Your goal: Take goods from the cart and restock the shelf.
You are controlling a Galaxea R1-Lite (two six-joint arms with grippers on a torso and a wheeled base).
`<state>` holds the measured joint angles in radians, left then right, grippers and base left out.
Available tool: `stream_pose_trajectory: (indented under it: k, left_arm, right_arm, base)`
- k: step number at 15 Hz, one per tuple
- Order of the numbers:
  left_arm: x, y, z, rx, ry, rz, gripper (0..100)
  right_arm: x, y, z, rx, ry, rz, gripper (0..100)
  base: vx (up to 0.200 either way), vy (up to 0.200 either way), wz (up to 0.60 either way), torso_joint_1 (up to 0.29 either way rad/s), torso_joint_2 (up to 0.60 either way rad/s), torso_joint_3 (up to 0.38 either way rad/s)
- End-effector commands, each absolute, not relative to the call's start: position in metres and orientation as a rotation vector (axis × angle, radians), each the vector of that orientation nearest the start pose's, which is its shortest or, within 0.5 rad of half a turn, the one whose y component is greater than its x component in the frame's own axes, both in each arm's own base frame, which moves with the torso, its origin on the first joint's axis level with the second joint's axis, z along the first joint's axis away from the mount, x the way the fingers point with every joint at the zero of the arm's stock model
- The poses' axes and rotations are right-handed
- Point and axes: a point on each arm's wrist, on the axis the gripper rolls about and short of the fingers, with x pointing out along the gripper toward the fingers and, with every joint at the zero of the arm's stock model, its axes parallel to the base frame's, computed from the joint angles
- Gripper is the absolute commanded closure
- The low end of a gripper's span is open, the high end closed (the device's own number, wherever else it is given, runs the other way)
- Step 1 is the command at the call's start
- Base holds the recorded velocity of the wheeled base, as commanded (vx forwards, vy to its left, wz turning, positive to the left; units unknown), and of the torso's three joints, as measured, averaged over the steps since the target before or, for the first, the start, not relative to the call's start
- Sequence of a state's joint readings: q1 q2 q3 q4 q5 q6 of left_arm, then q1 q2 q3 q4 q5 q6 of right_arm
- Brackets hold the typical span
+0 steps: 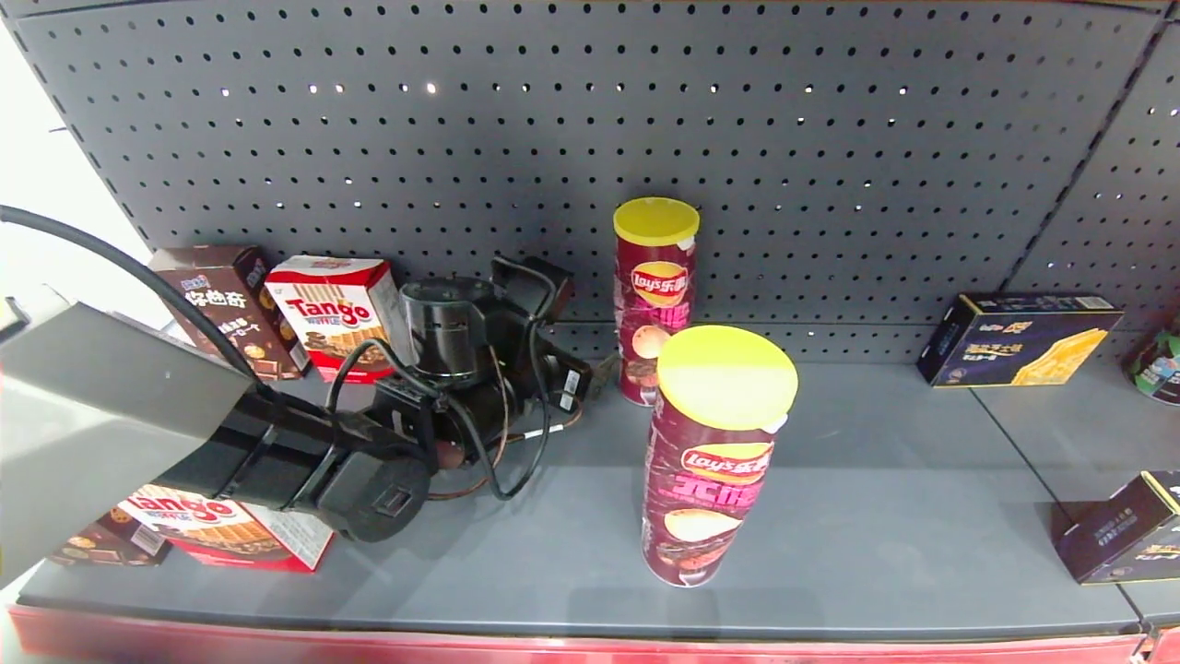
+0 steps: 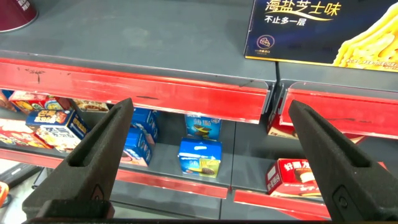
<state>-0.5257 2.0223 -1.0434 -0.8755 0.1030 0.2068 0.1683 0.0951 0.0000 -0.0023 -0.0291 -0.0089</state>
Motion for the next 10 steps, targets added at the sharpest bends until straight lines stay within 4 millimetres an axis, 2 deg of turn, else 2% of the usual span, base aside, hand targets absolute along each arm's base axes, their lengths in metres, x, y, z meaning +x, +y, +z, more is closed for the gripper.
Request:
stream_pose_trajectory:
  k: [1, 4, 5, 7, 10]
  left_arm:
    - [0.326, -0.188, 0.190, 0.210, -0.022, -0.427, 0]
    - [0.303, -0.177, 0.223, 0.184, -0.100, -0.425, 0]
    - [0.283, -0.175, 0.239, 0.169, -0.142, -0.445, 0]
    - [0.260, -0.165, 0.250, 0.159, -0.171, -0.456, 0]
    - [0.208, -0.132, 0.272, 0.142, -0.217, -0.452, 0]
  right_arm:
    - [-0.015, -0.003, 0.078, -0.018, 0.093, 0.140, 0]
    - [-0.015, -0.003, 0.078, -0.018, 0.093, 0.140, 0]
    - [-0.015, -0.003, 0.078, -0.019, 0.093, 0.141, 0]
    - [-0.015, -0.003, 0.078, -0.018, 0.093, 0.140, 0]
    - [-0.015, -0.003, 0.078, -0.018, 0.093, 0.140, 0]
  base:
    - [0.000, 0.000, 0.00, 0.000, 0.00, 0.000]
    - [0.000, 0.000, 0.00, 0.000, 0.00, 0.000]
    - [0.000, 0.000, 0.00, 0.000, 0.00, 0.000]
    - [0.000, 0.000, 0.00, 0.000, 0.00, 0.000]
    - [0.000, 0.000, 0.00, 0.000, 0.00, 0.000]
